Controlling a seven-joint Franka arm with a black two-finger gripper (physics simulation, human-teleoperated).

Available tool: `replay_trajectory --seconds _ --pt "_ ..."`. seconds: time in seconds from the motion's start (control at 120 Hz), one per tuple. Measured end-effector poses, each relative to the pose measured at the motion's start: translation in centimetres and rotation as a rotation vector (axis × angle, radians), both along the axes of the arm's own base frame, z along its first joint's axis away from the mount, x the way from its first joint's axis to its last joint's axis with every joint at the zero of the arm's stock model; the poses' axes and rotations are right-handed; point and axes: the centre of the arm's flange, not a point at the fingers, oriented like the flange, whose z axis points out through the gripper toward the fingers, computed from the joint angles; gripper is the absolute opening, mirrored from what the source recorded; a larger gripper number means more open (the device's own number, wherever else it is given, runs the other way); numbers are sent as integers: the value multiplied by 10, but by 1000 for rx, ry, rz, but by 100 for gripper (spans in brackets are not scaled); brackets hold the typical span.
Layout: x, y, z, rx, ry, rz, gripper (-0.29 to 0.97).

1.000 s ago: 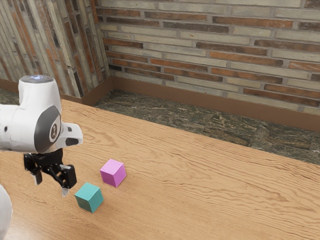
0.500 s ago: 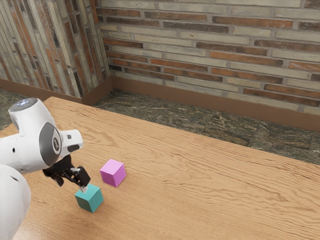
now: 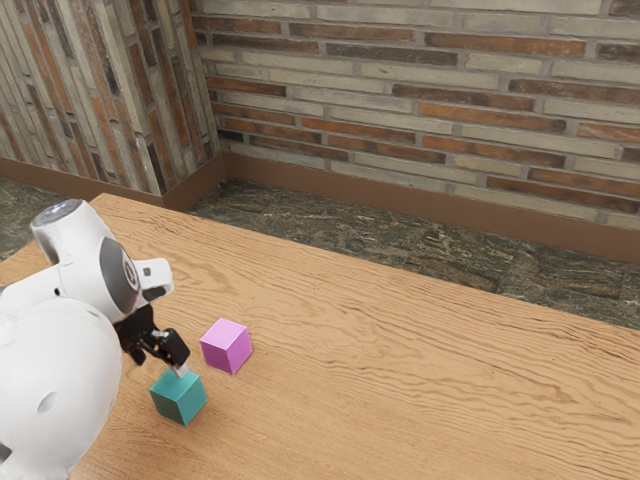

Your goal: Pick up the blue block with one arm, and put the blue block on the pink block with one arm

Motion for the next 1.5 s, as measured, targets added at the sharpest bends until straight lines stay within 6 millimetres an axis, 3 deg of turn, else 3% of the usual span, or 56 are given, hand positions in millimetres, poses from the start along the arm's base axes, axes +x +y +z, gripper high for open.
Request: replay_trajectory --seconds 0.142,0.383,1.067,1.5 --pt "10 -8 -28 -17 88 -48 68" --pt "10 -11 -43 -15 142 -82 68" --pt "29 -17 -53 60 205 -109 65" --pt "30 -19 -65 62 218 -98 42"
